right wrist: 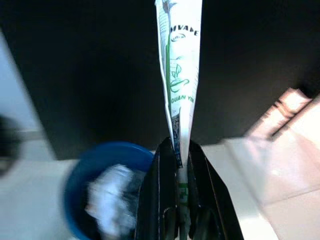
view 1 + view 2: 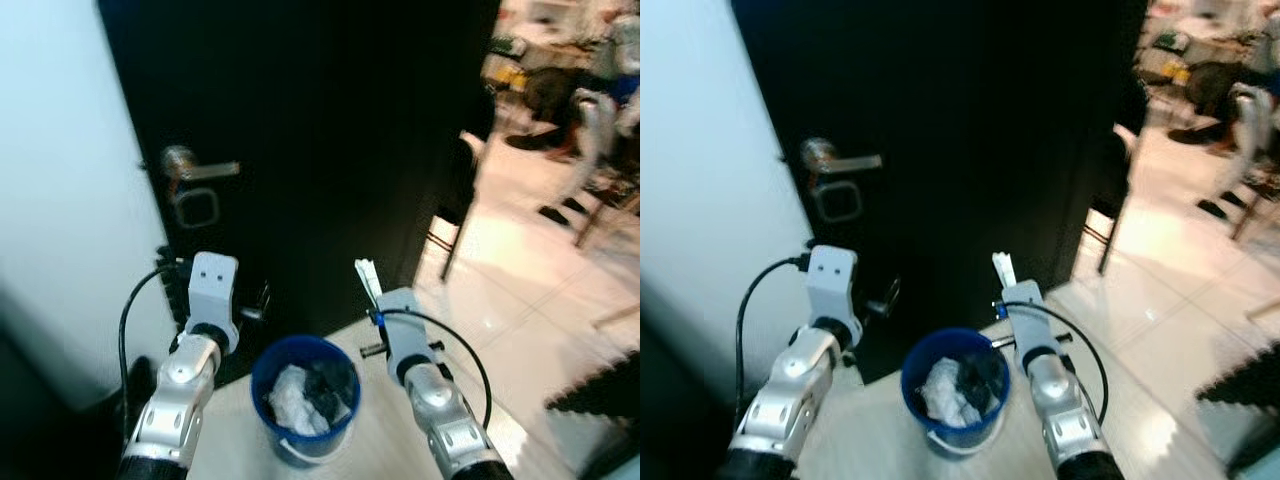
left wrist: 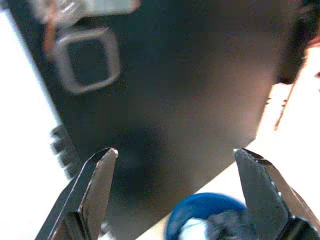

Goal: Clean up the room

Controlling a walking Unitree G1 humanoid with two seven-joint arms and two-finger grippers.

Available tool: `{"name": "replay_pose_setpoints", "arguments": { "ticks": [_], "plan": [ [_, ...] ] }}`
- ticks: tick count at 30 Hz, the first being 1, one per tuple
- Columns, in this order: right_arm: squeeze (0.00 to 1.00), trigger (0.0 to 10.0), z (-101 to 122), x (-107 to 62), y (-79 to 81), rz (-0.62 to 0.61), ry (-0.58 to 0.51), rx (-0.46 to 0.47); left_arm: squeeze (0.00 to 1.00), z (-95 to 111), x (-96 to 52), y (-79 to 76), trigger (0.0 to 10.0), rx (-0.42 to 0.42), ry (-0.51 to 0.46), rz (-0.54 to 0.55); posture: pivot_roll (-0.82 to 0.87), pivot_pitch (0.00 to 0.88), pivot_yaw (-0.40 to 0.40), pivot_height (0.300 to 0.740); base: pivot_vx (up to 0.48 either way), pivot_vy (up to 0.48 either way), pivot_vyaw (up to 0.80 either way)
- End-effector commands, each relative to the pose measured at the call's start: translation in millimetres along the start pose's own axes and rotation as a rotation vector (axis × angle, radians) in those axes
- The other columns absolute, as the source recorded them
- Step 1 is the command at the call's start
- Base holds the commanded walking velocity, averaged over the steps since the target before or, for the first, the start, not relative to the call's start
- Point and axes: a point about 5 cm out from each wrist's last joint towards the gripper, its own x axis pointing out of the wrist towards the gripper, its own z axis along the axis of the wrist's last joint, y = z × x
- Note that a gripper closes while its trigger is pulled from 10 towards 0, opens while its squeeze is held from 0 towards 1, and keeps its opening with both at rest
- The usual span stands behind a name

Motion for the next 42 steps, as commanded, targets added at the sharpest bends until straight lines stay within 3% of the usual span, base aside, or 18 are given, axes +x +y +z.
{"name": "replay_pose_setpoints", "arguments": {
  "ticks": [1,9,21,36,40,41,42],
  "plan": [
    [0.00,10.0,-4,-0.3,-3.2,-0.012,0.014,-0.005,0.00,-2,-0.6,-0.6,10.0,0.009,0.010,-0.002,0.05,0.000,-0.043,0.740,0.341,0.000,0.00],
    [0.00,10.0,-5,1.2,-9.0,-0.041,0.023,-0.014,0.00,-1,0.9,-1.3,10.0,0.007,0.008,-0.015,0.04,0.000,-0.040,0.740,0.337,0.000,0.00],
    [0.00,10.0,-14,-2.3,-15.8,-0.093,0.063,-0.009,0.00,-3,7.8,-14.1,10.0,0.006,0.030,-0.119,0.03,0.000,-0.023,0.740,0.330,0.000,0.00],
    [0.00,10.0,-23,-8.2,-22.7,-0.118,0.105,-0.033,0.00,-10,13.3,-22.4,10.0,0.012,0.071,-0.141,0.00,0.000,-0.023,0.740,0.000,0.000,0.00],
    [0.00,10.0,-26,-6.1,-18.1,-0.031,0.131,-0.088,0.00,-16,11.1,-25.2,10.0,0.013,0.088,-0.151,0.00,0.004,-0.026,0.740,0.000,0.000,0.00],
    [0.00,10.0,-31,-3.9,-12.3,0.046,0.172,-0.128,0.00,-20,8.8,-26.2,10.0,0.066,0.099,-0.174,-0.01,0.021,-0.031,0.740,0.000,0.000,0.00],
    [0.00,10.0,-31,-3.9,-12.3,0.046,0.172,-0.128,0.00,-20,8.8,-26.2,10.0,0.066,0.099,-0.174,-0.01,0.021,-0.031,0.740,0.000,0.000,0.00]
  ]
}}
